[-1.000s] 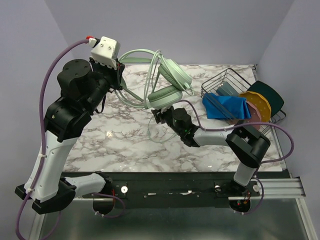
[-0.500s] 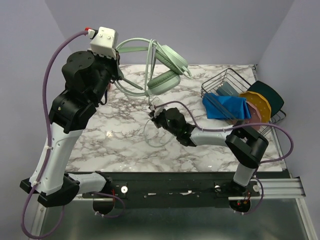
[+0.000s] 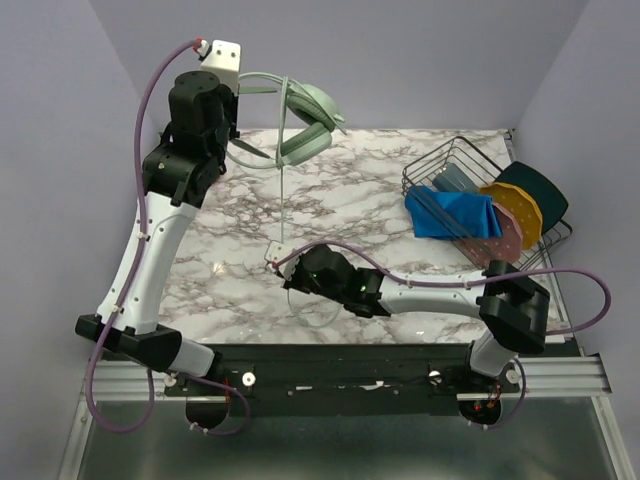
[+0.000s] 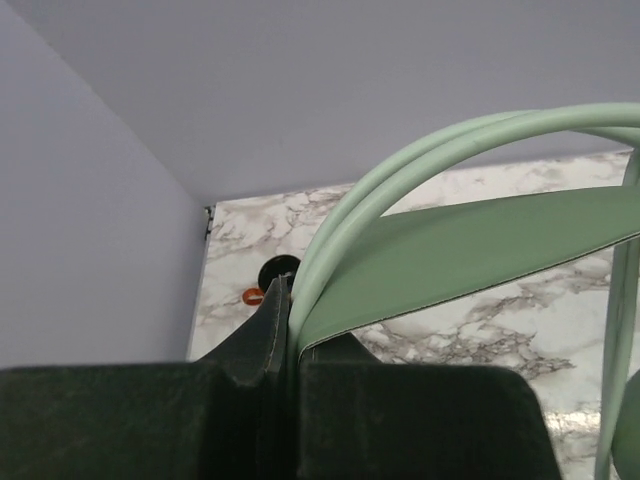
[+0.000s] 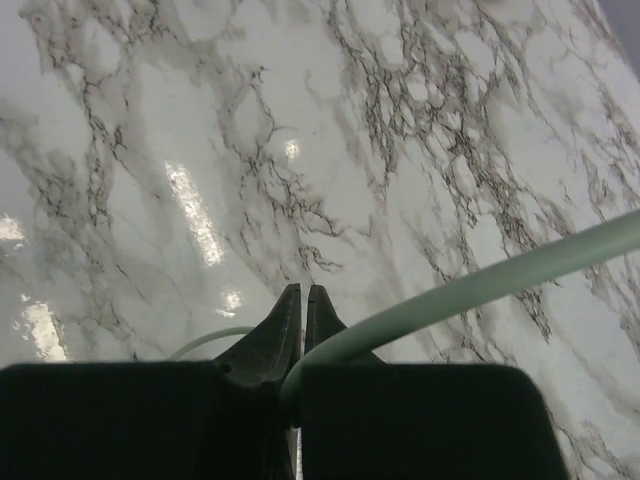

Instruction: Wrap the headphones

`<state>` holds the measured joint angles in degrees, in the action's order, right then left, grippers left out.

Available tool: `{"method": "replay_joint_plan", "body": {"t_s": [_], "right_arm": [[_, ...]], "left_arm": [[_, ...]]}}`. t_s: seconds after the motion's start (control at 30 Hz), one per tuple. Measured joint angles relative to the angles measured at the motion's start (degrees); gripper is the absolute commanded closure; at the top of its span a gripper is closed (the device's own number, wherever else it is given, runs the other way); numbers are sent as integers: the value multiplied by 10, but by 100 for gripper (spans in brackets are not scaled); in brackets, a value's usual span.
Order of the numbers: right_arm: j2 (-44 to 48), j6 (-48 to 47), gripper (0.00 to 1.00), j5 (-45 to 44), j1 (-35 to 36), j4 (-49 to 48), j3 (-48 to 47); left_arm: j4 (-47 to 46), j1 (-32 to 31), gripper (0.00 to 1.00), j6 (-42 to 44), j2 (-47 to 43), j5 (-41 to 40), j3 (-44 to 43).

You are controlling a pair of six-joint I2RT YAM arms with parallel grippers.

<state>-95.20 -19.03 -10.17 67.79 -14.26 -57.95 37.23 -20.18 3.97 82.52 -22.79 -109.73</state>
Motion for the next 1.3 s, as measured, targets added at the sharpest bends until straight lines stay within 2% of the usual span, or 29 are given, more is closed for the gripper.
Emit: {"method": "replay_joint_plan", "body": {"t_s": [0.1, 0.23, 0.5, 0.67, 0.83, 1.0, 1.1, 1.3], "right_arm": [[4, -6, 99, -4, 22, 41, -32], [34, -3, 99, 3, 35, 96, -47], [104, 15, 99, 36, 35, 223, -68], [159, 35, 99, -7, 28, 299, -68], [178, 71, 99, -62, -21, 382, -69], [178, 79, 99, -90, -95, 410, -70], [176, 67, 99, -110, -134, 407, -75], [137, 32, 98, -140, -170, 385, -90]], "left_arm": [[-49, -5, 100, 17, -10, -10, 54], [-152, -4, 100, 62, -26, -37, 183], [-259, -7, 100, 146, -28, -59, 358], [-353, -31, 100, 242, -44, -59, 469], [-398, -60, 100, 316, -87, -50, 530], [-384, -113, 100, 372, -152, -30, 564], [-340, -145, 100, 367, -165, -3, 563], [-280, -189, 100, 335, -166, 8, 558]]}}
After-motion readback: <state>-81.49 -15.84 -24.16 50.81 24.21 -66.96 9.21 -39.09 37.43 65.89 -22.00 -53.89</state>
